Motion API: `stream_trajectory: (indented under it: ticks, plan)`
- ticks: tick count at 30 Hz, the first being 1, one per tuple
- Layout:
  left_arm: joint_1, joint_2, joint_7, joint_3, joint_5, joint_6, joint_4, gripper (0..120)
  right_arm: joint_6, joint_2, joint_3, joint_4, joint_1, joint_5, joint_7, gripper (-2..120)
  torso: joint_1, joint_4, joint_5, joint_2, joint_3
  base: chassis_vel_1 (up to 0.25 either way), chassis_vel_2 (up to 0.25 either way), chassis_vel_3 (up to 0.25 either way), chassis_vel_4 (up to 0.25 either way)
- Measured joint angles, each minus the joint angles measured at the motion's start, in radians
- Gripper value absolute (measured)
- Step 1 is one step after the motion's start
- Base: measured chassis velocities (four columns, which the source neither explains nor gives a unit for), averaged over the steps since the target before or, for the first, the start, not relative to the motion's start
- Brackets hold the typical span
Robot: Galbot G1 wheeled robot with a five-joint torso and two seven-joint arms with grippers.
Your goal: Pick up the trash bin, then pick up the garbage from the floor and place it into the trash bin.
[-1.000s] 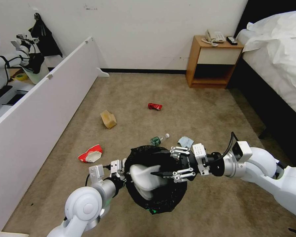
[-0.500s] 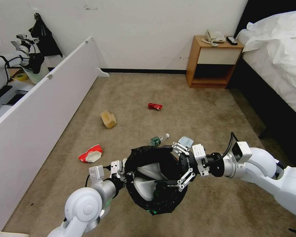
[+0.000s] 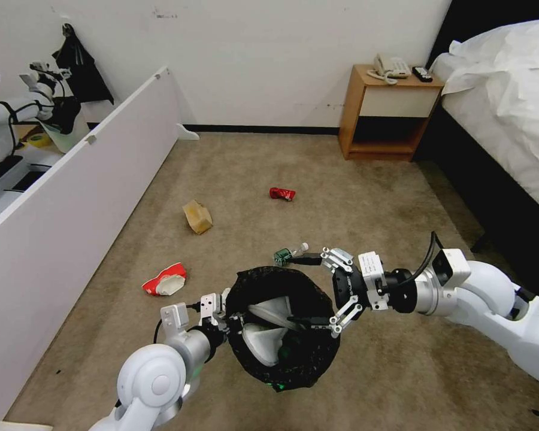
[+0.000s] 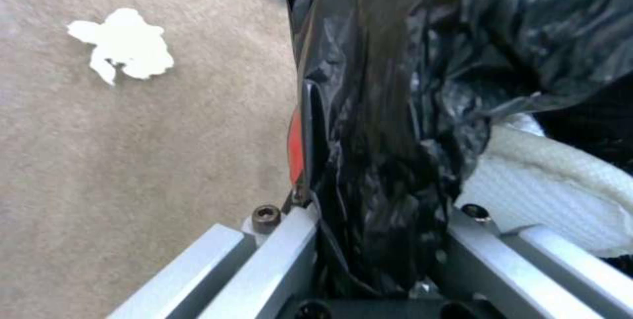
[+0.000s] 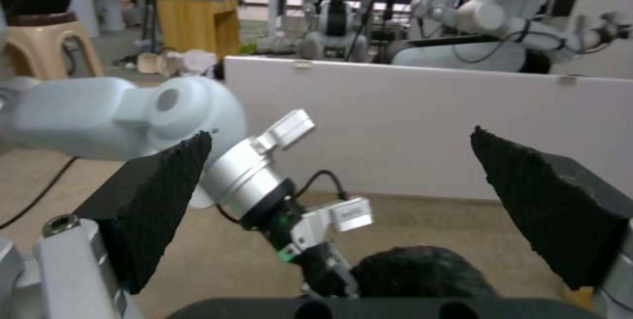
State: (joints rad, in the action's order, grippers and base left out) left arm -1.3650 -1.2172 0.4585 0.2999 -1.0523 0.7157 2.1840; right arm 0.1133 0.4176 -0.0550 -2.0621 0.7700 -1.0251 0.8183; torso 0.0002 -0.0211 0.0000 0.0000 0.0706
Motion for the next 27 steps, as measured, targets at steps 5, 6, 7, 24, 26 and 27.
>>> stream_trajectory:
  ticks: [5,6,7,24,26,27]
  plan:
    - [-0.030,-0.019,-0.059,0.024,0.162,-0.037,-0.007,0,0.004,0.001,0.068,0.002,0.042,-0.014,-0.040,100,0.000,-0.0002,0.0001,0.000,0.000,0.000,0.000,0.000,0.000]
    - [-0.036,-0.026,-0.069,0.030,0.193,-0.047,-0.009,0,0.006,0.005,0.080,0.003,0.048,-0.019,-0.059,100,0.000,0.0002,0.0000,0.000,0.000,0.000,0.000,0.000,0.000]
    - [-0.036,-0.026,-0.069,0.030,0.193,-0.047,-0.009,0,0.006,0.005,0.080,0.003,0.048,-0.019,-0.059,100,0.000,0.0002,0.0000,0.000,0.000,0.000,0.000,0.000,0.000]
    - [-0.125,-0.143,-0.162,0.155,0.562,-0.189,-0.069,0,0.038,0.242,0.200,0.106,0.194,-0.014,-0.611,100,0.000,0.0000,0.0000,0.000,0.000,0.000,0.000,0.000,0.000]
    - [-0.126,-0.159,-0.162,0.170,0.572,-0.199,-0.077,0,0.033,0.262,0.216,0.119,0.214,0.005,-0.631,100,0.000,0.0001,0.0000,0.000,0.000,0.000,0.000,0.000,0.000]
    - [-0.127,-0.166,-0.162,0.176,0.573,-0.204,-0.081,0,0.031,0.272,0.226,0.126,0.230,0.016,-0.637,100,0.000,0.0001,0.0001,0.000,0.000,0.000,0.000,0.000,0.000]
